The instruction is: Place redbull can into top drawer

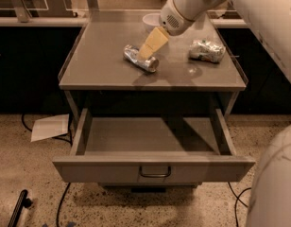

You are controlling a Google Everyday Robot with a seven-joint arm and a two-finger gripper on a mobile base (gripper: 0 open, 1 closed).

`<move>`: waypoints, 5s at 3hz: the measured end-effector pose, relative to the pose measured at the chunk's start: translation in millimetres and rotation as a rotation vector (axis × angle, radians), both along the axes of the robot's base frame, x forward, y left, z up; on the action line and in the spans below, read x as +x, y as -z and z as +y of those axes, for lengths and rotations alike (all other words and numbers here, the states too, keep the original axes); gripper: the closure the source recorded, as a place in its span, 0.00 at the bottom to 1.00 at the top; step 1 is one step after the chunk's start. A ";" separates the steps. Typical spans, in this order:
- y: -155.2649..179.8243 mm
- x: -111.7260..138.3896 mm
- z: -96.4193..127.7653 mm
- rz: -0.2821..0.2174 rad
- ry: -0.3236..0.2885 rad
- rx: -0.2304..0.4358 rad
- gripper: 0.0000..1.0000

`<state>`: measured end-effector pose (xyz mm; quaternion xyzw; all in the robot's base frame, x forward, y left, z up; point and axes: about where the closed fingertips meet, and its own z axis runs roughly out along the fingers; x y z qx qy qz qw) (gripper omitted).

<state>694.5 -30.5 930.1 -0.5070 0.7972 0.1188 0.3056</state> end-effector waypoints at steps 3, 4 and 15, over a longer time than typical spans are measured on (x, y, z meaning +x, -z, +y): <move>83.6 56.7 21.2 0.131 0.086 0.111 0.00; 99.2 67.8 31.8 0.168 0.070 0.130 0.00; 51.4 -132.8 -25.1 0.056 0.026 0.401 1.00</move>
Offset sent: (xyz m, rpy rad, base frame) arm 0.0695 0.0121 -0.0799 0.1457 0.1159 -0.1380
